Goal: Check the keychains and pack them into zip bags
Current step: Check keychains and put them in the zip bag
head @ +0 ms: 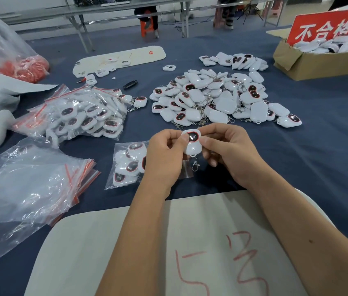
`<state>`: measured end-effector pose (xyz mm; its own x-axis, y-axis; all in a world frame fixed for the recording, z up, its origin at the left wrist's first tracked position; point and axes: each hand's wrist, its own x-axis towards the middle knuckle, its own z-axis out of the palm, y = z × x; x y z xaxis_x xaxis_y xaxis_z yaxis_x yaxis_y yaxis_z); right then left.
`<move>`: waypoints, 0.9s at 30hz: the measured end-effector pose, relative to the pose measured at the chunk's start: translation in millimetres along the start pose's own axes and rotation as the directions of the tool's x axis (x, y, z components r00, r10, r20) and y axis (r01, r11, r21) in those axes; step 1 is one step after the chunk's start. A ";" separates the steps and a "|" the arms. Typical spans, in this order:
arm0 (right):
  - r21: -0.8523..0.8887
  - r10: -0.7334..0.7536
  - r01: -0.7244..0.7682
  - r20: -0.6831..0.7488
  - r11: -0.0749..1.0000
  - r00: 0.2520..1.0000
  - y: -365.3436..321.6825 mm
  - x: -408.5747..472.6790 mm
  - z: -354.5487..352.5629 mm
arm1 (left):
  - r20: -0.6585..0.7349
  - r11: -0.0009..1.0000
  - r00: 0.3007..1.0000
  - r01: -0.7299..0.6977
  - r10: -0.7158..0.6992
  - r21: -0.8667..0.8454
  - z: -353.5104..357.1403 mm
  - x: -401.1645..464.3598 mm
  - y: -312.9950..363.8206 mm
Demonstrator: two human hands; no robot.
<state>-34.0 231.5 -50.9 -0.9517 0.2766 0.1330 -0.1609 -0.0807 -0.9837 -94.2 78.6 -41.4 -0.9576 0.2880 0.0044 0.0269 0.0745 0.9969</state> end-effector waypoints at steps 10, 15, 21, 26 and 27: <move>-0.131 -0.014 0.003 -0.079 0.991 0.997 1.3 -0.5 1.3 | 0.047 0.995 0.995 -0.091 0.088 0.047 0.7 -4.5 2.1; -0.195 0.013 -0.034 -0.107 0.980 0.994 -0.8 -0.5 3.5 | 0.055 0.989 0.991 -0.128 0.124 0.074 1.8 -5.6 2.8; -0.258 0.006 -0.035 -0.111 0.966 0.994 -4.0 -2.1 6.2 | 0.052 0.987 0.991 -0.130 0.126 0.092 2.0 -7.3 3.9; -0.280 -0.010 -0.020 -0.103 0.960 0.995 -4.9 -3.3 7.3 | 0.058 0.987 0.992 -0.119 0.113 0.107 1.6 -7.6 5.4; -0.272 -0.014 -0.015 -0.102 0.962 0.995 -4.4 -3.3 7.7 | 0.052 0.987 0.992 -0.121 0.116 0.103 1.6 -7.4 5.2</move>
<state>-32.2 223.6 -46.1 -0.9177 0.3743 0.1331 -0.0694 0.1788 -0.9814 -86.4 78.4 -36.4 -0.9316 0.3444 0.1162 0.1722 0.1366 0.9755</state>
